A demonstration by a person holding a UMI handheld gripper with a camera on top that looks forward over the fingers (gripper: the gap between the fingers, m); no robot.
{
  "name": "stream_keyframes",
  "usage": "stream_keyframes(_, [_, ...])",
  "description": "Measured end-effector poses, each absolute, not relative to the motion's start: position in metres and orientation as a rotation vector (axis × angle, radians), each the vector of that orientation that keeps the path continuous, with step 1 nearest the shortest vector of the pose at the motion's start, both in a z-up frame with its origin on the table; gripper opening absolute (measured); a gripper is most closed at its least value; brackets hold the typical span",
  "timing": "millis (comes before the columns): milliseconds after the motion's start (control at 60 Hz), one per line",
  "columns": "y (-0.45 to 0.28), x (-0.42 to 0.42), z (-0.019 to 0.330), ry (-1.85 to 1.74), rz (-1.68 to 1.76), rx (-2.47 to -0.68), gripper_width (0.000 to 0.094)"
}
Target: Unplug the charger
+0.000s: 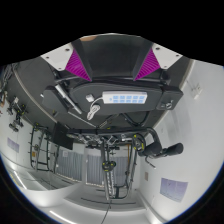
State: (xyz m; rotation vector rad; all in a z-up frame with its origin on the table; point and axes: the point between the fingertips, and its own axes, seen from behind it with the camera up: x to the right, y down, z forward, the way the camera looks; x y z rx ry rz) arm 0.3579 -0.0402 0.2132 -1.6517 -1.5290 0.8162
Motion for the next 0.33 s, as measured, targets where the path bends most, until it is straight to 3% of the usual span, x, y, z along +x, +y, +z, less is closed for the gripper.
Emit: stream_keyframes(333, [-0.070,0.368,0.234,-1.553,0.827,-1.542,0.0854])
